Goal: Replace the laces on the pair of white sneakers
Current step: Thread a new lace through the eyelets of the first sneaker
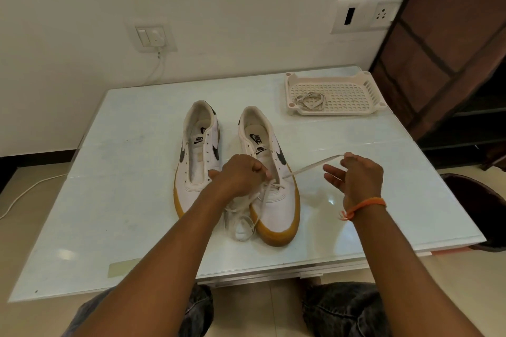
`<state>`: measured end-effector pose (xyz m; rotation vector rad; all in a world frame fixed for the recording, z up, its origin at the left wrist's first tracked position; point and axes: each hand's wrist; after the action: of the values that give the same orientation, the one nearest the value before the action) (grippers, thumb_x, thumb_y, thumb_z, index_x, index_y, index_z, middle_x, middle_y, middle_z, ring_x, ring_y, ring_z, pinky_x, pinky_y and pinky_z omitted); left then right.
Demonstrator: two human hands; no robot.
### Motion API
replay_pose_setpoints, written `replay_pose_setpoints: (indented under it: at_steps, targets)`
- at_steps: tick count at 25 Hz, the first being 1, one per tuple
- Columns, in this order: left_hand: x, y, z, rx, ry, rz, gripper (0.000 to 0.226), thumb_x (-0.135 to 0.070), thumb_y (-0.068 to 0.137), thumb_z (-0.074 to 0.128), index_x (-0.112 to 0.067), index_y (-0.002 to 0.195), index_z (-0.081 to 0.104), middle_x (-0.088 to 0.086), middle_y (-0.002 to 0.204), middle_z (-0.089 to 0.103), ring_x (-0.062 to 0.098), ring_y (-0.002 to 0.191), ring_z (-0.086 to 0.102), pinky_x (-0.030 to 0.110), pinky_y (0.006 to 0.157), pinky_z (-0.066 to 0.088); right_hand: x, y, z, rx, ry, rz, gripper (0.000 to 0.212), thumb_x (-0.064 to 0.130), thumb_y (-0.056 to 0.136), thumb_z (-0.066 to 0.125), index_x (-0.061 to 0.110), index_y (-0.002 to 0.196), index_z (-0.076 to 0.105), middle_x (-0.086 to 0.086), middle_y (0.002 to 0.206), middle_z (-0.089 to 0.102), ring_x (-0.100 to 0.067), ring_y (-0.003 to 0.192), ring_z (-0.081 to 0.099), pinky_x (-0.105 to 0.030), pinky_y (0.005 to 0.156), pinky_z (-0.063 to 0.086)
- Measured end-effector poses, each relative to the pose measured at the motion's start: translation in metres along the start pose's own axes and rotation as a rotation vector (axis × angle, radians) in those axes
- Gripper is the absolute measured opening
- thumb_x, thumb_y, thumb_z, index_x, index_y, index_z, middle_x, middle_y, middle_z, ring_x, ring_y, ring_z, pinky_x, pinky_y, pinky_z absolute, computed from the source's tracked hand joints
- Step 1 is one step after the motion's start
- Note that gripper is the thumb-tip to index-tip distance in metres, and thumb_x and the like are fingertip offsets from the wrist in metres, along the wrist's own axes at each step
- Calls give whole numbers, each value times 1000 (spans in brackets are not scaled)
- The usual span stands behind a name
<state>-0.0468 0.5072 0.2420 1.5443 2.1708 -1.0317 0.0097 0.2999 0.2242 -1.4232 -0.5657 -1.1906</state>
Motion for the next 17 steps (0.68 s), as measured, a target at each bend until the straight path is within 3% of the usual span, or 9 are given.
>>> replay_pose_setpoints:
  at_steps: [2,4,7,8,10,12,15,17]
  targets:
    - [9,3,-14,-84,-34,88,20,-18,96,57,-26,101,75,-8,106,70,9,99,61,33,91,47,-5,-8,7,59,-73,33,6,15,98,55,10,100,56,-13,100,59,-29,69,70,-39,61,59]
    - [16,5,-24,-208,29,183,29,-9,96,57,-26,115,71,-4,115,62,9,104,57,22,87,40,-17,-12,15,203,-278,53,28,21,92,65,16,117,52,-12,101,64,-29,75,71,-39,63,59]
    - [20,7,-24,-174,195,232,53,-2,97,52,-34,139,51,8,140,44,22,132,42,18,93,32,-36,-16,22,385,-618,-169,46,25,85,74,24,128,57,-4,94,71,-19,82,70,-35,76,59]
    - [18,7,-22,-116,236,245,56,-1,97,50,-35,142,47,10,148,38,24,139,35,23,100,32,-41,-16,22,407,-736,-303,40,24,84,74,24,123,64,1,91,72,-11,82,68,-29,81,56]
    - [14,8,-17,-28,268,246,52,-4,97,51,-33,141,49,12,151,34,25,140,34,28,106,31,-45,-18,22,428,-915,-498,19,21,84,74,19,102,75,4,89,73,-3,76,62,-12,75,48]
    - [15,11,-14,-2,264,240,45,-7,97,54,-31,135,56,13,151,37,25,138,39,29,106,33,-45,-17,23,421,-980,-575,4,17,86,72,15,87,75,1,84,72,-6,72,60,-9,70,44]
    - [17,12,-18,-17,274,257,42,-4,96,53,-31,127,63,12,145,46,24,127,52,27,98,39,-39,-8,17,325,-938,-625,15,6,87,66,16,77,69,-1,75,69,-17,71,65,-33,77,57]
    - [18,10,-20,-26,273,265,42,-3,97,51,-30,126,64,14,144,45,23,119,57,26,94,42,-28,5,8,183,-809,-608,20,0,86,62,16,74,66,-4,71,67,-24,69,66,-46,73,58]
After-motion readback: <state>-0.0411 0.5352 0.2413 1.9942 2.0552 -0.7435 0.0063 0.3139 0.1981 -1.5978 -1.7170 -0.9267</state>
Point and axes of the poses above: each hand's wrist, its own y-axis towards the middle knuckle, its own z-axis out of the palm, x = y × z
